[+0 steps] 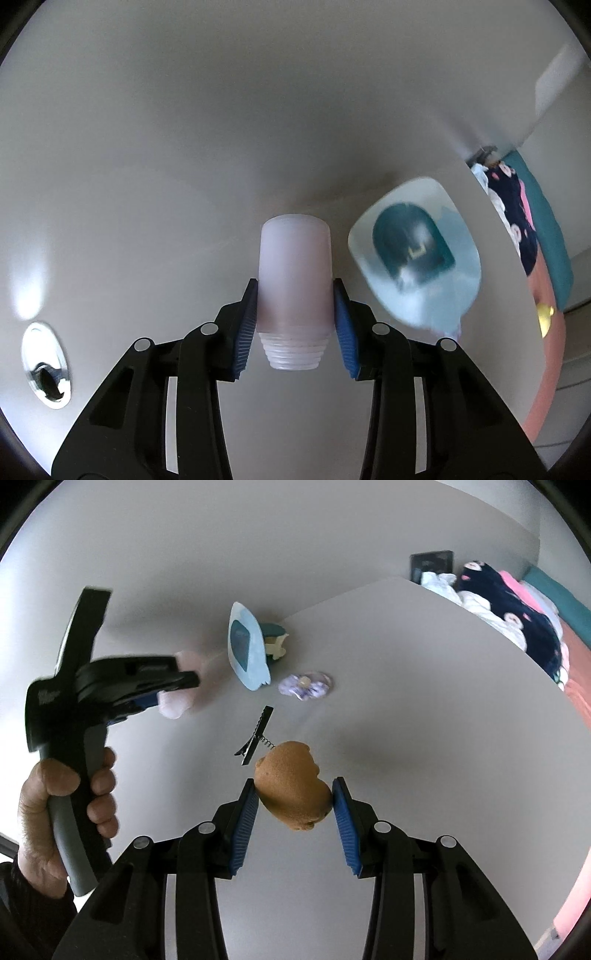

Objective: Collect trash
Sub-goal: 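Carry pink bottle and orange sponge to the trash bag and release both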

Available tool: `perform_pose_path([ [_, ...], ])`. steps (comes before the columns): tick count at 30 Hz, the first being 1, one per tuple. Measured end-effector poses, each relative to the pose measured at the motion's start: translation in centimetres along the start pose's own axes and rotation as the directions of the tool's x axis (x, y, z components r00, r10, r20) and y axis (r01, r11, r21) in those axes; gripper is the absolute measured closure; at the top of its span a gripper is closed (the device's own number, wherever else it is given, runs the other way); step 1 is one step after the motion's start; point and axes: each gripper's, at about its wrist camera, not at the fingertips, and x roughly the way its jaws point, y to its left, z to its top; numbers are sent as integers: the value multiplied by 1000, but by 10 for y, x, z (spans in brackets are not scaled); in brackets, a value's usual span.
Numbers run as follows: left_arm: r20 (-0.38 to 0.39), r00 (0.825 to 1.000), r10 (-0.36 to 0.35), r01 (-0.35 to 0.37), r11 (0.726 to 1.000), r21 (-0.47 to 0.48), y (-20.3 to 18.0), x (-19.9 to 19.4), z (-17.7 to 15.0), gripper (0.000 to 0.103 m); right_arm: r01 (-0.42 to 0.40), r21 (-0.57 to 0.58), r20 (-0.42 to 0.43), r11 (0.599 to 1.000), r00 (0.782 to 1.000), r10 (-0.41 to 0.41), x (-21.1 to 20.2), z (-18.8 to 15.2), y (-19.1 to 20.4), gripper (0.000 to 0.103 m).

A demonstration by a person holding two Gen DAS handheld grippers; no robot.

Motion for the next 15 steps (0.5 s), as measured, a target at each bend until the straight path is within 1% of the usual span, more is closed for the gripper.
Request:
perform_pose_path([
  [5, 21, 1000, -15, 14, 998, 56, -7, -28, -21, 64, 10, 50, 25, 999, 1000, -11, -28, -22, -15, 60],
  [8, 40, 999, -36, 31, 993, 116, -21, -50, -41, 64, 13, 88, 45, 996, 999, -17, -49, -40, -24, 60],
  [12, 53, 996, -72, 58, 973, 225, -54, -76, -79, 64, 28, 156, 86, 987, 995, -42, -90, -73, -47, 60],
  [15, 57, 992, -110, 86, 946, 314, -85, -94, -115, 64, 47, 211, 119, 976, 990, -73, -123, -101, -70, 60],
])
